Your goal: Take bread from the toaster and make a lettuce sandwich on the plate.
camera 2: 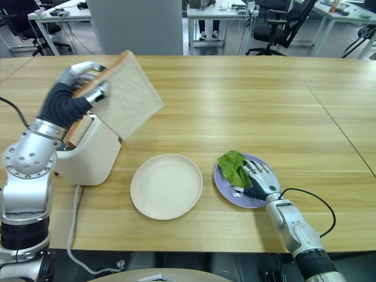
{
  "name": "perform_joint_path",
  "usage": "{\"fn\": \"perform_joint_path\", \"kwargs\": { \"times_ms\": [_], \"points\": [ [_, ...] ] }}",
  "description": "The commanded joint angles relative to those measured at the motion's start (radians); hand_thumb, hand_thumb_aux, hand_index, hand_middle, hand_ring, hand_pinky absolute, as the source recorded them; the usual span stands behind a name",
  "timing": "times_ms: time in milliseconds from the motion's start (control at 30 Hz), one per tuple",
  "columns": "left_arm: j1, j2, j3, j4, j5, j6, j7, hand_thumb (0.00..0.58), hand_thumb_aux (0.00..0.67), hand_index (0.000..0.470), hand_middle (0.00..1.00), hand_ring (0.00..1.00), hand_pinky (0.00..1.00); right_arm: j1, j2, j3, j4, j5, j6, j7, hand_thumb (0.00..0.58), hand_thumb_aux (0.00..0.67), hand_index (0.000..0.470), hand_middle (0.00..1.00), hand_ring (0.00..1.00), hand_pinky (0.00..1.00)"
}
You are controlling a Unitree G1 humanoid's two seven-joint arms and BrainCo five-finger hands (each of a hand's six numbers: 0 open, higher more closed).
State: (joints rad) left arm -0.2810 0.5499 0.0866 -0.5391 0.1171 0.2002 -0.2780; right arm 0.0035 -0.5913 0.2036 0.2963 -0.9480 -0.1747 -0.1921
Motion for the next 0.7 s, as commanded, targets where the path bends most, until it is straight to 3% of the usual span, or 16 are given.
{"fn": "perform_joint_path", "kwargs": {
  "times_ms": [33,67,333,567,667,700],
  "points": [
    [0.052,0.001,-0.099,-0.011,0.007,0.002,-0.076,0.580,0.670,0.460,1.00,1.00,1.00,-0.004,-0.017,0.019,0.010,0.016,0.003,-0.003,0.578,0.636,0.437,0.00,0.00,0.00],
    [0.061,0.001,-0.116,-0.008,0.013,0.000,-0.087,0.580,0.670,0.460,1.00,1.00,1.00,-0.003,-0.019,0.020,0.010,0.018,0.002,-0.004,0.580,0.670,0.460,0.00,0.00,0.00],
    [0.117,0.013,-0.251,0.113,0.080,-0.047,-0.160,0.580,0.670,0.460,1.00,1.00,1.00,0.006,-0.033,0.020,-0.007,0.048,-0.012,-0.020,0.580,0.670,0.460,0.00,0.00,0.00],
    [0.114,0.017,-0.366,0.348,0.143,-0.135,-0.216,0.580,0.654,0.449,1.00,1.00,1.00,0.016,-0.042,-0.020,-0.116,0.081,-0.039,-0.068,0.580,0.670,0.460,0.00,0.00,0.00],
    [0.087,0.005,-0.398,0.455,0.172,-0.172,-0.215,0.576,0.612,0.420,1.00,1.00,1.00,0.023,-0.045,-0.040,-0.174,0.096,-0.056,-0.090,0.580,0.670,0.460,0.00,0.00,0.00],
    [0.079,0.003,-0.409,0.485,0.190,-0.186,-0.209,0.550,0.518,0.355,1.00,1.00,1.00,0.026,-0.045,-0.045,-0.193,0.100,-0.061,-0.094,0.580,0.670,0.460,0.00,0.00,0.00]
  ]
}}
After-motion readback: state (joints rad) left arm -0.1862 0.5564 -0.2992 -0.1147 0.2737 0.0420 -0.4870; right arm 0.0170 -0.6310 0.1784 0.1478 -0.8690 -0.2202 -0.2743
